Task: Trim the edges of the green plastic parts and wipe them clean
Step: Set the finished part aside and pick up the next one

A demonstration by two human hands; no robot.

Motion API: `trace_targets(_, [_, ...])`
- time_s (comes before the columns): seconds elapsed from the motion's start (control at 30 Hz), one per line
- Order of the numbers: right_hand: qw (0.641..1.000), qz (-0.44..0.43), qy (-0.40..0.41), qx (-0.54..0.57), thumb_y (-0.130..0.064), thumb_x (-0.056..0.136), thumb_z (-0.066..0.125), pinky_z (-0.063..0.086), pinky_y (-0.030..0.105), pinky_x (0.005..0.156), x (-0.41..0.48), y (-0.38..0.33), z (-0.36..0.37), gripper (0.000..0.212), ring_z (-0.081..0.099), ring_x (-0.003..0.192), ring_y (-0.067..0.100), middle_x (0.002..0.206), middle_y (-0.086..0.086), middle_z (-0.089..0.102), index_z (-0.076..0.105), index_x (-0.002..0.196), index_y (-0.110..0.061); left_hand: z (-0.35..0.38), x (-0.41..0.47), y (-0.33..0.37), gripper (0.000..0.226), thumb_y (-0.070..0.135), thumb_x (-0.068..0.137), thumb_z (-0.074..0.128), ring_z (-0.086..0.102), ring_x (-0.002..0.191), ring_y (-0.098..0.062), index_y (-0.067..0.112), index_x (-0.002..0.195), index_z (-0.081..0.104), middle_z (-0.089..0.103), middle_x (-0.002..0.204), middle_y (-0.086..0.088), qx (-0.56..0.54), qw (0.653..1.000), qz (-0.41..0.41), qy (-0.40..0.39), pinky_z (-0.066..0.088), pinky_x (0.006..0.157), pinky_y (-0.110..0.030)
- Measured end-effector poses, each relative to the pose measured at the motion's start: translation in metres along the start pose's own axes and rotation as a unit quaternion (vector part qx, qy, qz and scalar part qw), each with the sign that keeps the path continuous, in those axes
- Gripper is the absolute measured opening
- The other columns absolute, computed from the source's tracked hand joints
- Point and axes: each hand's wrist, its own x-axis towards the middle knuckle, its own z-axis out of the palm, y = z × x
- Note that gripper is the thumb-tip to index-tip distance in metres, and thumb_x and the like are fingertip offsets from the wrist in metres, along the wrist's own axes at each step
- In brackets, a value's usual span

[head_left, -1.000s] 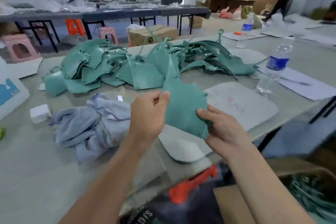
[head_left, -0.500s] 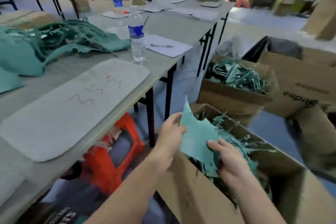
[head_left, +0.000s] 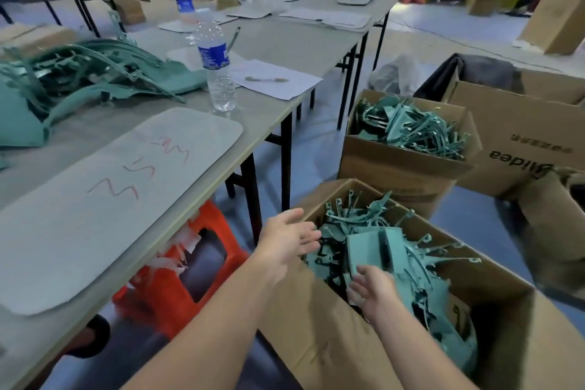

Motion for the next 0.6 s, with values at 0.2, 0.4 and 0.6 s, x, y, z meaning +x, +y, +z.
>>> trace_targets(0.2, [0.967, -0.119, -0.227, -0.006, -0.003, 0.087, 0.064, 0.049, 0.035, 0.061, -0.093, -0.018, 0.109, 0.011, 0.057, 0.055, 0.019, 0.07, 0.013, 0.065, 0.073, 0.081, -0.005, -0.049, -0.02, 0.038, 0.004, 0.015, 0.084, 0.077, 0.061, 0.043, -0.014, 0.015, 0.08, 0.076, 0.072, 0.062, -0.01, 0.055, 0.99, 0.112, 0.061, 0.047, 0.043, -0.019])
trace_targets(0.4, [0.898, -0.215, -0.381, -0.042, 0.0, 0.094, 0.057, 0.037, 0.024, 0.04, -0.211, -0.031, 0.21, 0.021, 0.045, 0.038, 0.015, 0.05, 0.006, 0.051, 0.06, 0.074, -0.003, -0.114, -0.052, 0.098, 0.04, 0.042, 0.079, 0.061, 0.049, 0.041, -0.021, 0.018, 0.047, 0.059, 0.053, 0.045, -0.005, 0.033, 0.956, 0.208, 0.202, 0.041, 0.047, -0.027])
trace_targets(0.6, [0.82, -0.231, -0.504, -0.143, 0.001, 0.09, 0.055, 0.034, 0.027, 0.043, -0.289, 0.011, 0.302, 0.012, 0.043, 0.044, 0.015, 0.052, 0.004, 0.053, 0.061, 0.082, -0.003, -0.235, -0.122, 0.14, 0.033, 0.043, 0.079, 0.056, 0.056, 0.044, -0.013, 0.02, 0.056, 0.062, 0.061, 0.048, 0.002, 0.15, 0.901, 0.223, 0.341, 0.044, 0.052, -0.031])
